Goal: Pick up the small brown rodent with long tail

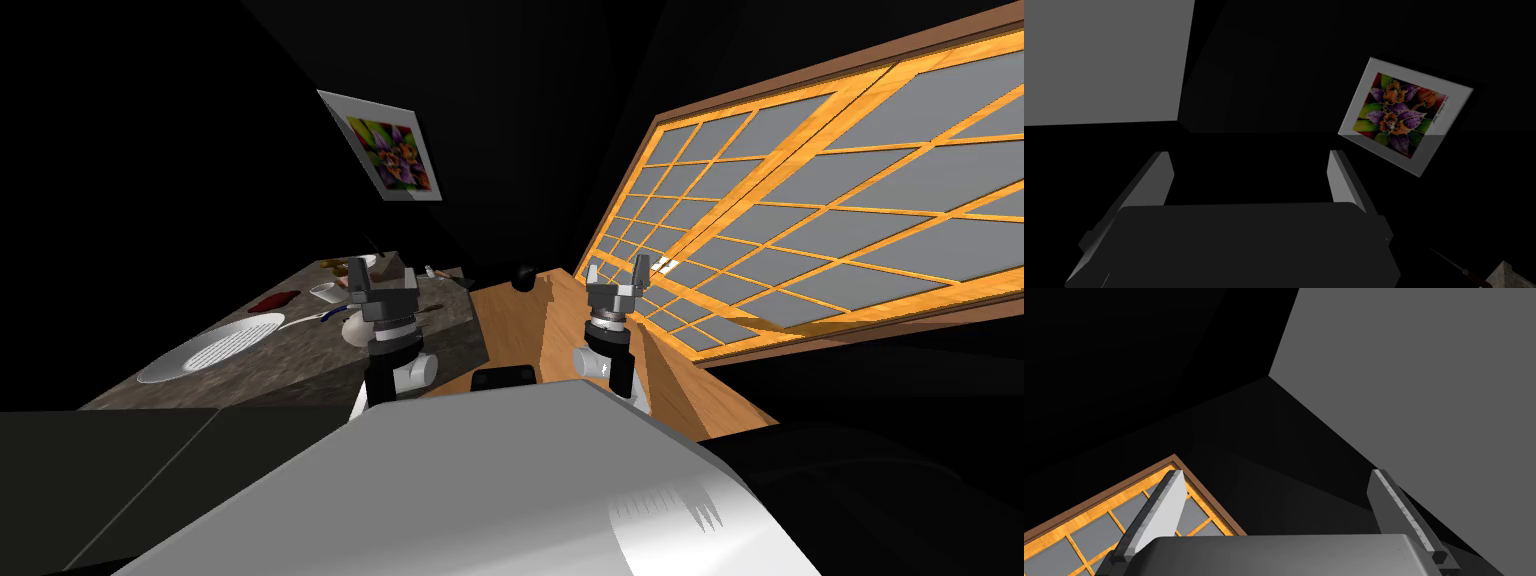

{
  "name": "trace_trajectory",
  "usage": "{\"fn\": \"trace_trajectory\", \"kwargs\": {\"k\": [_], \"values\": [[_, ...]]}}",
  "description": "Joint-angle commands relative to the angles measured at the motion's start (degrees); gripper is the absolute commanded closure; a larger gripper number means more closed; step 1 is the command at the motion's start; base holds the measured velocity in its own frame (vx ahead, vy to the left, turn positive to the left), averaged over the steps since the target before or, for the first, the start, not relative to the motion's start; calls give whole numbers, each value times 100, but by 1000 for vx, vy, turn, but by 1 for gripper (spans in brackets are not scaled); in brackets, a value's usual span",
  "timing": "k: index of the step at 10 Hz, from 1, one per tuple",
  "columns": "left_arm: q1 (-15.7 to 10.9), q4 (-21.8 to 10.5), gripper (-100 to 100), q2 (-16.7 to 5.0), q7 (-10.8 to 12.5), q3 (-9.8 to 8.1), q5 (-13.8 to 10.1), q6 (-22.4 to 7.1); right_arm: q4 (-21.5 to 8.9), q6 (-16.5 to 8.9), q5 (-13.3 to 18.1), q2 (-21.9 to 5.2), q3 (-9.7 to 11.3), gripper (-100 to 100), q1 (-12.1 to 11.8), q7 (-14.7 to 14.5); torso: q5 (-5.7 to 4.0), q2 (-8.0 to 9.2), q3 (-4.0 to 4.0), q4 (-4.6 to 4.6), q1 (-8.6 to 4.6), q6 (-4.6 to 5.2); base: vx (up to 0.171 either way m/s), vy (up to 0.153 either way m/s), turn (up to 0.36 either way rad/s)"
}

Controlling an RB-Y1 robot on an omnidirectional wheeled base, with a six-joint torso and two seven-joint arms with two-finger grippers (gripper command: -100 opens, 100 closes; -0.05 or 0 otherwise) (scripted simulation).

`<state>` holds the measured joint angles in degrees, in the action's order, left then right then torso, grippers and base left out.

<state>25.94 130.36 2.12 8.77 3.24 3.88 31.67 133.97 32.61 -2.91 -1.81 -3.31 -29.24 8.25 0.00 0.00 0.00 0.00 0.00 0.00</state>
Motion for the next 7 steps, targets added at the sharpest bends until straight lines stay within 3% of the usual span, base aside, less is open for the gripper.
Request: {"fn": "trace_trajectory", "kwargs": {"k": [1, 3, 6, 7], "values": [[82, -23, -100, -239, -9, -29, -61, -64, 0, 0, 0, 0, 0, 0, 0, 0, 0, 0, 0, 0, 0, 0, -9, -28, -12], [258, -75, -100, -590, -31, -103, -204, -223, 0, 0, 0, 1, 1, 0, 0, 0, -5, 6, 3, 1, -24, 0, -23, -96, -13], [630, -189, -100, -1119, -78, -298, -543, -614, 0, 0, 0, 1, 1, 0, 1, 0, -12, 19, 11, 4, -54, 0, -50, -156, -12], [630, -189, -100, -1151, -78, -298, -543, -645, 0, 0, 0, 2, 2, 0, 1, 0, -14, 25, 14, 5, -63, 1, -33, -115, 3]]}}
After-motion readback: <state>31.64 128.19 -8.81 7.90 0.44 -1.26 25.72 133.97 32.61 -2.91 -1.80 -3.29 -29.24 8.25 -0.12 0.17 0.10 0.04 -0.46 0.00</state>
